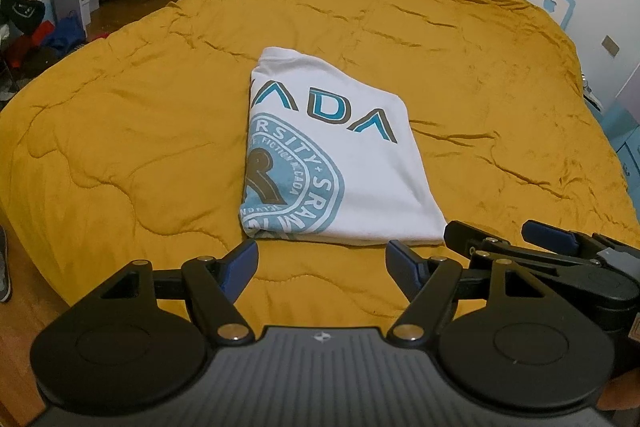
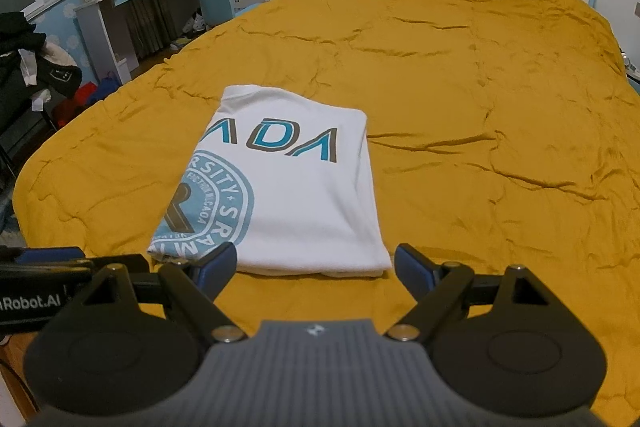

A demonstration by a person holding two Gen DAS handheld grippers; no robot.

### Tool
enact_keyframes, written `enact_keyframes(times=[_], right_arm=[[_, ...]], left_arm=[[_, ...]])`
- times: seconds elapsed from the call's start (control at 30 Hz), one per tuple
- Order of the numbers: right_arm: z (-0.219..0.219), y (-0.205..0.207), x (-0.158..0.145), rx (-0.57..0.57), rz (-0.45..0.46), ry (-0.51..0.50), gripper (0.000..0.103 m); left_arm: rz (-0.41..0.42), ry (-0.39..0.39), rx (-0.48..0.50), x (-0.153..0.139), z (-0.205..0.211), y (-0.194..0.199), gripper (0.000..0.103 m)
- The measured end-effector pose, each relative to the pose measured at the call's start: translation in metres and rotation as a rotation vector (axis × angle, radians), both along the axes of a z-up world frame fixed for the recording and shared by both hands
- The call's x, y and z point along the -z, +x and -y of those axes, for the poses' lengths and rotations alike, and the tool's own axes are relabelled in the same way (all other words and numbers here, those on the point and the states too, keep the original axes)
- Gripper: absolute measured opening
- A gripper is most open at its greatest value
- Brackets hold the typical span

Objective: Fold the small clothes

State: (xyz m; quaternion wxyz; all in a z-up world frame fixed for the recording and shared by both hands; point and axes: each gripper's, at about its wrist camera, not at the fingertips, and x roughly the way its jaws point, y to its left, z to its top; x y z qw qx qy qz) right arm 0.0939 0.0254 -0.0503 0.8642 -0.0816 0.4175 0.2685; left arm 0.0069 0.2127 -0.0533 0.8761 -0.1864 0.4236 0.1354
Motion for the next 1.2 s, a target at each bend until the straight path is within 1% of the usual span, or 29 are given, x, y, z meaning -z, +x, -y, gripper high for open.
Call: enact_keyframes(times=[0.2,0.57,0.73,0.97,1.2], right_arm=[[0.000,-0.001,0.002,-0.001,0.001,-0.011,0.082],[-0.004,0.000,0.004,0.001,-0.001,-0.016,0.082],[-0.004,0.001,0.006,0.002,-0.012,-0.012,0.082],[-0.006,0.004,0.010,0.009,-0.022,-0.023,0.082],[-0.006,0.006,0.011,0.012,-0.020,-0.025,0.082]], left_arm=[[-0.011,0.020,-0.007,0.003,0.001,0.001,0.085],[-0.023,0.035,-0.005,0.002,0.001,0.003,0.085],[-0.028,0.026,-0.007,0.004,-0.001,0.004,0.085],[-0.045,0.056,-0.011,0.005,0.004,0.007,0.085],[-0.043,0.049,-0.015,0.007,0.003,0.009,0.085]])
